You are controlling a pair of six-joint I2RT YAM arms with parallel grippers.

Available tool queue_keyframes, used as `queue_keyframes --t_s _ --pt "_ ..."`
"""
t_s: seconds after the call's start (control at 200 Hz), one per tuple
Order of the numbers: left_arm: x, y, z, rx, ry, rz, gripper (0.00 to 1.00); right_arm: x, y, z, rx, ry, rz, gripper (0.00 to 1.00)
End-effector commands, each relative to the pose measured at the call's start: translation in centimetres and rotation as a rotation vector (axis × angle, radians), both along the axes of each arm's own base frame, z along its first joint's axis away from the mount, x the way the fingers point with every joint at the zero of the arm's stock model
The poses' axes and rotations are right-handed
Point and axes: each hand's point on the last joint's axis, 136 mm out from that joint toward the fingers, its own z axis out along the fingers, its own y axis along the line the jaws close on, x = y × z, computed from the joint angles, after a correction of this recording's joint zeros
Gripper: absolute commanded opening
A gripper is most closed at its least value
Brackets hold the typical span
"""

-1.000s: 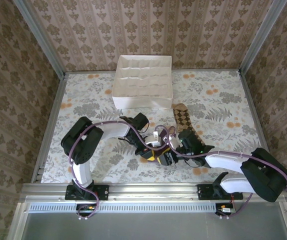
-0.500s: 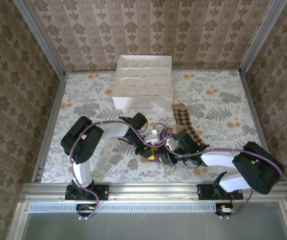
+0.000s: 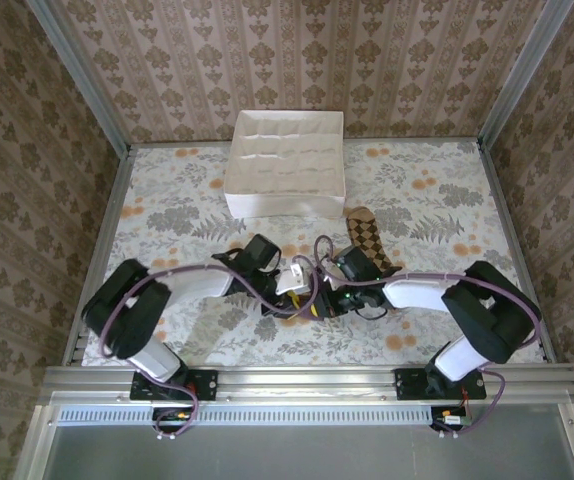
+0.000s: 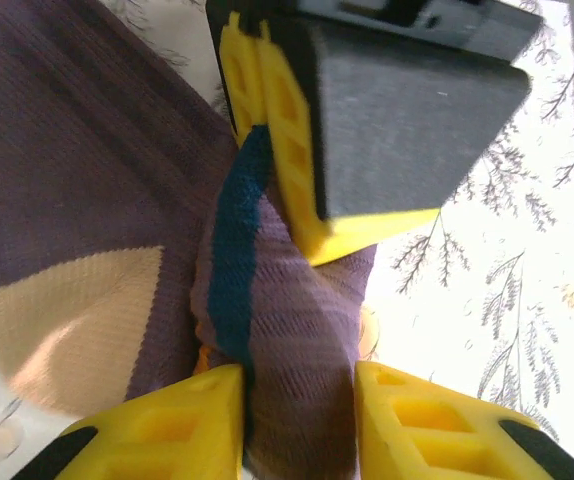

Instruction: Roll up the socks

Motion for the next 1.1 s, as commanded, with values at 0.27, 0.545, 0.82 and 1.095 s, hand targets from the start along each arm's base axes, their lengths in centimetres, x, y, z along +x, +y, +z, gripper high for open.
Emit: queue_keyframes --t_s 0.27,0.545,0.82,1.095 --pt "0.8 0.9 4.0 -0.074 -0.716 -0.095 0.32 -2.7 -5.4 -5.4 -0.246 0.291 -0.181 0.00" --pt "-0.3 0.2 3.2 0.012 -0.933 -0.243 0.19 -2.6 -6.1 -5.4 -0.271 0.360 -0.241 0.00" --pt "-0.5 -0.8 1.8 0.023 -0.930 -0.323 0.23 -2.9 -6.1 -5.7 -0.280 0.403 -0.245 0.00" --pt "-1.1 -0.8 -0.1 0.059 -0.913 -0.391 0.34 -2.9 -5.7 -5.6 -0.264 0.421 -0.242 0.00"
